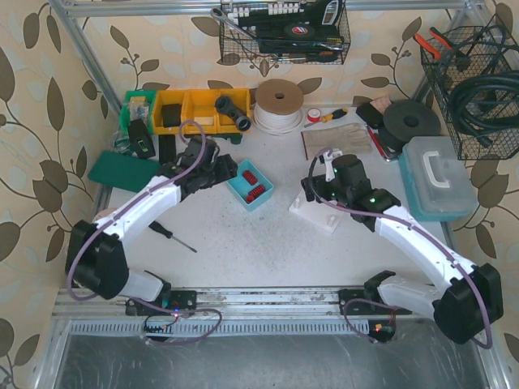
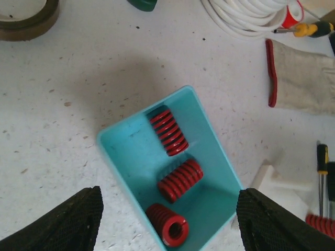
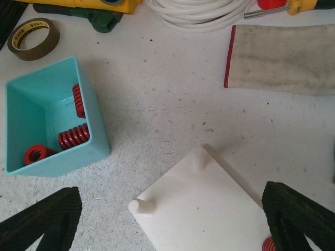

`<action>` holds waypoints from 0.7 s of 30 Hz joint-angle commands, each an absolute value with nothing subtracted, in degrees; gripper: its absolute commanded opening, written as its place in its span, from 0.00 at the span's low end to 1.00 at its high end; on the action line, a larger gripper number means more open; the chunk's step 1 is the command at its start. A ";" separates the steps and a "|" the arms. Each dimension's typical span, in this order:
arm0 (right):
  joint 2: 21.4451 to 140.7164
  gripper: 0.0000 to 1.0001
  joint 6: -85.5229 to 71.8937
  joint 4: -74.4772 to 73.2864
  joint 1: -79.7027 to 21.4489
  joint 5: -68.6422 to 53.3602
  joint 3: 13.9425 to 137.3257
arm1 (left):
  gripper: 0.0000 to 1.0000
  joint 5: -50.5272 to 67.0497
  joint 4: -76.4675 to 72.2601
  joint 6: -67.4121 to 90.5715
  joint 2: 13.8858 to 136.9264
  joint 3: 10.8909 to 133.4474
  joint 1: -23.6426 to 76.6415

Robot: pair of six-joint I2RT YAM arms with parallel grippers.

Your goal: Install the large spring

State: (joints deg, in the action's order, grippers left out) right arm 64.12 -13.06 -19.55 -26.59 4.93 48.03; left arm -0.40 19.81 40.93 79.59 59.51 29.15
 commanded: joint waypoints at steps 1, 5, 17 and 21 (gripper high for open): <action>61.07 0.94 -15.12 -15.97 -26.82 6.66 44.95 | 0.72 -3.20 25.48 52.35 86.08 65.64 29.94; 58.41 1.00 -15.55 -15.31 -26.83 9.45 43.40 | 0.66 -2.66 25.09 56.51 91.59 68.74 31.09; 58.46 1.00 -15.96 -15.06 -26.83 11.12 42.62 | 0.43 -4.00 29.25 64.74 103.58 78.49 33.55; 58.55 1.00 -16.00 -15.14 -26.81 11.42 42.65 | 0.43 -4.44 33.88 67.79 107.28 81.94 33.96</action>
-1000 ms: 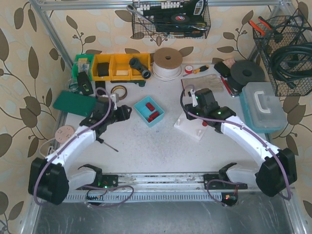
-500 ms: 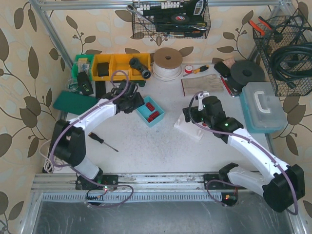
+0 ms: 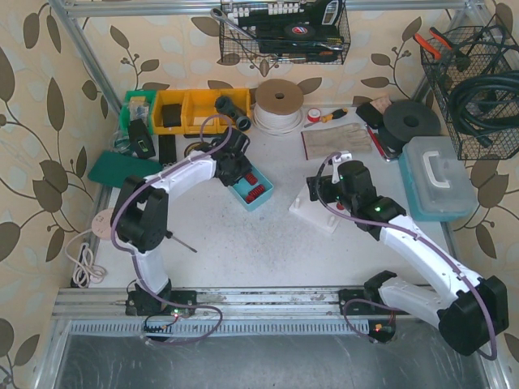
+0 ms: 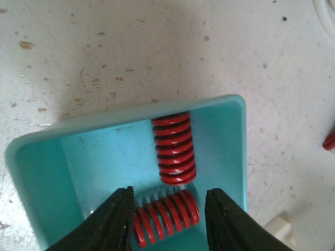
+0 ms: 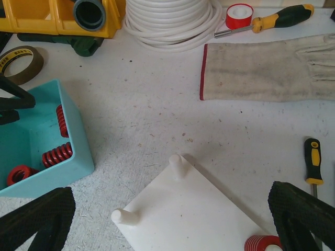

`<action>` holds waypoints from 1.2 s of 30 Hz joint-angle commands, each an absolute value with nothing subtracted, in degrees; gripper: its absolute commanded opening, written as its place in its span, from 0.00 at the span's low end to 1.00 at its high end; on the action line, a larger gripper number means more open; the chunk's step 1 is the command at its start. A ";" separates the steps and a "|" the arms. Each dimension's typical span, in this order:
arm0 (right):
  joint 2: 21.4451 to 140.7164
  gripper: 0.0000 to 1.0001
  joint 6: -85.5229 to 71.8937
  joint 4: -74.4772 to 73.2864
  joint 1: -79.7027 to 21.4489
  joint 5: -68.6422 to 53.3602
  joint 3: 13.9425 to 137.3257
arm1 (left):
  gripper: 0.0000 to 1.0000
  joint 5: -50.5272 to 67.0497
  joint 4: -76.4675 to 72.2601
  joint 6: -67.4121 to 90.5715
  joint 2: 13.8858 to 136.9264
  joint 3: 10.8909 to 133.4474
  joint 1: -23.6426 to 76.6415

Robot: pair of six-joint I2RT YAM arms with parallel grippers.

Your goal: Install the large spring

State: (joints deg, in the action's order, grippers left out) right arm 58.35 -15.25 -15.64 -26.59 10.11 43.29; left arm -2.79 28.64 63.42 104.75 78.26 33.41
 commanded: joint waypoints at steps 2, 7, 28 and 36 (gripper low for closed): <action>58.37 1.00 -16.06 -14.88 -26.81 11.51 42.42 | 0.43 -4.00 34.43 68.46 108.96 83.05 34.06; 58.40 1.00 -16.08 -14.59 -26.81 11.20 42.17 | 0.43 -3.11 33.60 69.26 112.31 84.91 34.36; 58.23 0.99 -15.64 -14.21 -26.83 10.69 41.86 | 0.45 -3.12 26.76 70.90 114.88 84.47 35.74; 57.34 0.99 -15.56 -14.41 -26.85 10.90 41.75 | 0.44 -5.08 34.19 73.06 117.24 85.69 35.77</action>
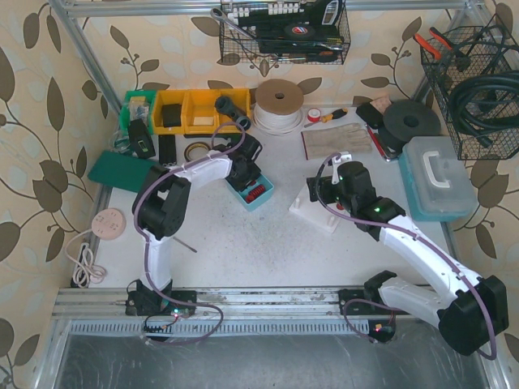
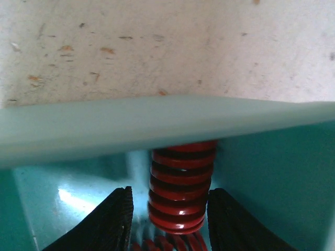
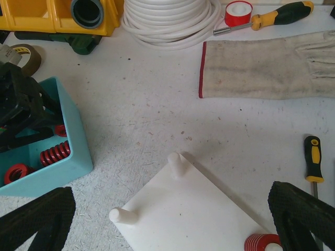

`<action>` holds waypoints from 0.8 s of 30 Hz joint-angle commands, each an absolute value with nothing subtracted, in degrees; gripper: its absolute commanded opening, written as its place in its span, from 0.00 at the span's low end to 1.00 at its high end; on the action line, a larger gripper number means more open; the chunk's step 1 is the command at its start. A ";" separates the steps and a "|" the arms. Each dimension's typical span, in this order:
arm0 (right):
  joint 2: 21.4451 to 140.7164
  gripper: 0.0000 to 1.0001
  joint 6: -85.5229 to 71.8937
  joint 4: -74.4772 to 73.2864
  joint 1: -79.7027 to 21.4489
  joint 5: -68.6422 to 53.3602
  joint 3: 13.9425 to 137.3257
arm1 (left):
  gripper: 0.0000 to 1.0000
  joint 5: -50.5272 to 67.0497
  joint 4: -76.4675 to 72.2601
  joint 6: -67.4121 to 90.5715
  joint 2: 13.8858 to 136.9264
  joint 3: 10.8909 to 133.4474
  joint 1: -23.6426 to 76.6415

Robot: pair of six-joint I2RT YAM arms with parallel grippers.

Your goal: Install the large spring

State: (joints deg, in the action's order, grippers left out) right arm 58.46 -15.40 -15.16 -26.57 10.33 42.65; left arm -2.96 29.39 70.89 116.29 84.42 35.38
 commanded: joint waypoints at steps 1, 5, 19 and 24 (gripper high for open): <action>57.19 0.99 -15.56 -14.41 -26.82 10.83 41.75 | 0.44 -5.42 34.72 73.19 117.18 85.75 35.77; 56.96 0.99 -15.64 -14.23 -26.81 10.72 41.57 | 0.44 -7.90 37.78 73.12 117.31 86.86 35.78; 56.43 0.99 -15.65 -14.32 -26.83 10.90 41.40 | 0.38 -7.07 34.03 70.07 119.68 86.63 35.82; 56.69 0.99 -15.73 -14.15 -26.81 10.66 41.48 | 0.25 -7.53 33.06 67.87 118.23 86.98 35.83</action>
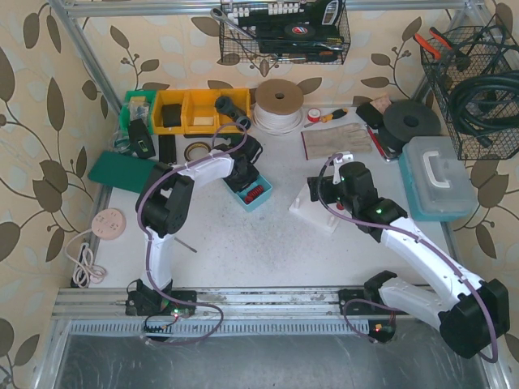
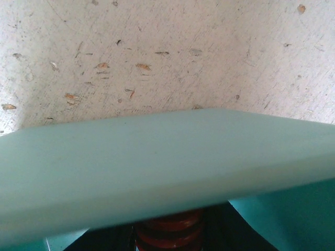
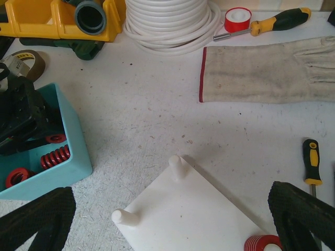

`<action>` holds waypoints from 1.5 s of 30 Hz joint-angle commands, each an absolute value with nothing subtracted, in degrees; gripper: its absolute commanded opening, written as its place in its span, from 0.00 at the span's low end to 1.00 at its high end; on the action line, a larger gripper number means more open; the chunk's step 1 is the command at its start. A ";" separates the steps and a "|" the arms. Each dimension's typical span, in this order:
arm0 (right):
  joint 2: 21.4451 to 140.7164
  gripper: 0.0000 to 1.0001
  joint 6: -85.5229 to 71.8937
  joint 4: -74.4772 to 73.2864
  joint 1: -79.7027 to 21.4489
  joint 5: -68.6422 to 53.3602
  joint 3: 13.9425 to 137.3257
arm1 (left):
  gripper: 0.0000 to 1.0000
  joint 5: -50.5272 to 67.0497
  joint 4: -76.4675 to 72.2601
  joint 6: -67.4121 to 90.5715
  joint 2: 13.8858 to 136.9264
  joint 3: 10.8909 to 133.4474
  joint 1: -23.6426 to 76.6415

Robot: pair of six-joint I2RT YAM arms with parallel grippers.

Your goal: Install the large spring

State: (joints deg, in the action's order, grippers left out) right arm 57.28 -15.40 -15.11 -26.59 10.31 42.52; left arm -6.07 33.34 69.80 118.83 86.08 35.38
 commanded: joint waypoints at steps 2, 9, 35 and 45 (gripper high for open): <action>56.87 0.99 -15.74 -14.08 -26.86 10.70 41.41 | 0.23 -7.40 32.91 67.32 117.70 87.27 35.79; 57.16 0.99 -15.40 -14.27 -26.81 11.16 41.65 | 0.13 -7.96 32.59 64.16 113.93 87.52 35.78; 51.16 0.92 -18.65 -29.06 -26.15 8.89 49.27 | 0.00 -6.65 -9.68 7.99 71.92 48.35 41.30; 55.33 0.59 -18.17 -32.42 -26.23 -20.28 54.52 | 0.00 10.95 -28.95 -9.07 65.04 32.75 43.29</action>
